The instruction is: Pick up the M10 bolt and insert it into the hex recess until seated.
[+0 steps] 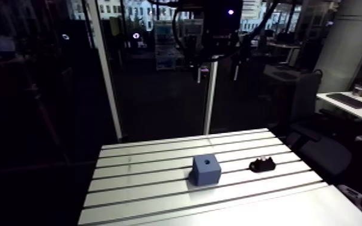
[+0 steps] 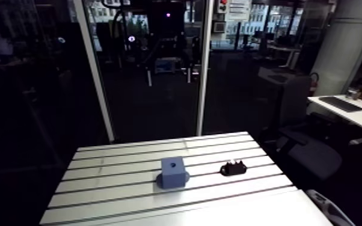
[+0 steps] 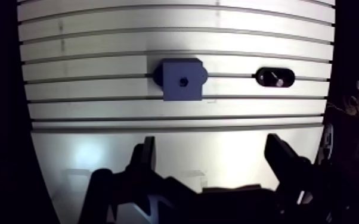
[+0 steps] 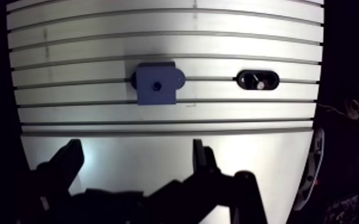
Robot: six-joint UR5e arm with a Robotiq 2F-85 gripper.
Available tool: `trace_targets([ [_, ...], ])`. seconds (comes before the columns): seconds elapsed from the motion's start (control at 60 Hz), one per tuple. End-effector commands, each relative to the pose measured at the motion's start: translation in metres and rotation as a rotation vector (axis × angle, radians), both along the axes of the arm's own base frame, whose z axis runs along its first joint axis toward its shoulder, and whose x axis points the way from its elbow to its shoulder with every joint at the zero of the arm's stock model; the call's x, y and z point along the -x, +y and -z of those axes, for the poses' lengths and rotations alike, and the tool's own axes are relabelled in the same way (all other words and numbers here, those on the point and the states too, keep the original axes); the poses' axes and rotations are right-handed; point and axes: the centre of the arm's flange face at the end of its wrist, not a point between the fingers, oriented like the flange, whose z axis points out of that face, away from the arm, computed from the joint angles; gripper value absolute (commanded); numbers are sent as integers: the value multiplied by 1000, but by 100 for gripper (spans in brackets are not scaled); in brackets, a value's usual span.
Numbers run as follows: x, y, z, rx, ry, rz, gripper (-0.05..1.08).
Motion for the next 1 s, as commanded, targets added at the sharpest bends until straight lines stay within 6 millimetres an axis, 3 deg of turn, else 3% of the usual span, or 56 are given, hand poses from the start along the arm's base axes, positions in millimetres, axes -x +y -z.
trace_targets([
  [0.017,2,49,1,-19,42,-18,1],
  [0.233,1,89,23,-39,84,-30,1],
  [0.6,-4,120,65,-57,142,-65,1],
  [0.833,-15,180,96,75,162,-3,1],
  [1.0,-13,189,113,82,136,4,1],
])
